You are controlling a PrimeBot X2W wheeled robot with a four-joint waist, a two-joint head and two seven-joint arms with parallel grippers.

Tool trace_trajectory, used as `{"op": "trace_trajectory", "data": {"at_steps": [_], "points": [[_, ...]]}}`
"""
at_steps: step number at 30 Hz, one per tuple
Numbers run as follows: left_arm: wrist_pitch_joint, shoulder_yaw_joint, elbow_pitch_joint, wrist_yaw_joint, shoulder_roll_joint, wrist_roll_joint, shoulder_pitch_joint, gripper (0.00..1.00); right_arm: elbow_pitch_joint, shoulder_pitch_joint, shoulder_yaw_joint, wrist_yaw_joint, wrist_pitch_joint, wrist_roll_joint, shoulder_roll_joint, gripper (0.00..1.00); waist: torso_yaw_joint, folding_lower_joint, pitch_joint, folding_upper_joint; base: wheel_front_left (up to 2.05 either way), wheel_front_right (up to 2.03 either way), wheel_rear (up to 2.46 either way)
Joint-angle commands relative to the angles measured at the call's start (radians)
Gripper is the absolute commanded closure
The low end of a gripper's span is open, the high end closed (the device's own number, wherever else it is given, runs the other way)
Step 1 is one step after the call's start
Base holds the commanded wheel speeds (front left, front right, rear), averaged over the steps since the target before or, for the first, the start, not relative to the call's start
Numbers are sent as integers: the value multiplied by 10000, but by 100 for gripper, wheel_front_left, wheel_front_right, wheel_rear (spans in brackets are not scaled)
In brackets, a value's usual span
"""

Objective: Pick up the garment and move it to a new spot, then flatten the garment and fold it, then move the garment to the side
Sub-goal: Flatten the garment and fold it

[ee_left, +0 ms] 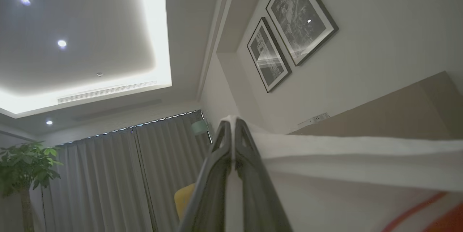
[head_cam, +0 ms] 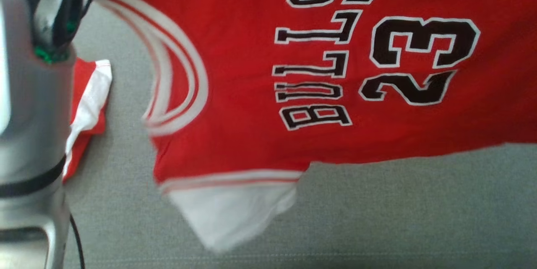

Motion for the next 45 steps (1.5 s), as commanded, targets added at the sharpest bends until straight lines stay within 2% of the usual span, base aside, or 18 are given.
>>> {"op": "trace_trajectory", "data": {"at_steps": [1, 8, 11, 15, 19, 23, 30, 34, 37, 40, 45], "points": [[-5, 242, 414, -62, 197, -133, -688, 100, 292, -616, 326, 75, 44, 228, -204, 100, -25, 0, 172, -1, 0, 0, 0], [-1281, 250, 4248, -181, -190, -259, -2440, 100, 3476, -2789, 1753, 75, -1169, 649, 251, 100, -317, 0, 658, -1, 0, 0, 0], [-1958, 373, 5865, 44, -359, -136, -3378, 100, 5151, -4013, 2459, 75, -2187, 679, 668, 100, -463, 0, 826, -1, 0, 0, 0], [-2340, 526, 7550, 291, -595, -77, -4317, 100, 7346, -5436, 3270, 75, -3706, 596, 1028, 100, -493, 0, 1369, -1, 0, 0, 0], [-2428, 712, 9076, 316, -1085, -368, -4420, 100, 9520, -6208, 4233, 75, -4981, 511, 1253, 100, -286, 0, 2135, -1, 0, 0, 0], [-2441, 985, 10050, 363, -1544, -731, -3813, 100, 11339, -6373, 5163, 75, -5473, 843, 1659, 100, -104, 0, 2994, -1, 0, 0, 0], [-2444, 1376, 10788, 302, -1891, -1200, -2588, 100, 12819, -6263, 6245, 75, -5810, 1544, 2003, 100, -91, 0, 3884, -1, 0, 0, 0], [-2444, 1331, 10921, 160, -1940, -1038, -2077, 100, 12918, -6041, 6860, 75, -5925, 2042, 1952, 100, -164, 0, 4111, -1, 0, 0, 0], [-2445, 1498, 10380, 99, -1955, -909, -1491, 100, 12372, -5468, 7210, 75, -5972, 2439, 1545, 100, -164, 0, 4062, -1, 0, 0, 0], [-2445, 1793, 9657, 25, -1955, -897, -708, 100, 11635, -4698, 7135, 75, -5977, 2673, 1171, 100, -174, 0, 3839, -1, 0, 0, 0], [-2445, 2024, 8205, -213, -1902, -686, 1467, 100, 10530, -2454, 7009, 75, -5979, 2989, 676, 100, -55, 0, 2971, -1, 0, 0, 0]]}}
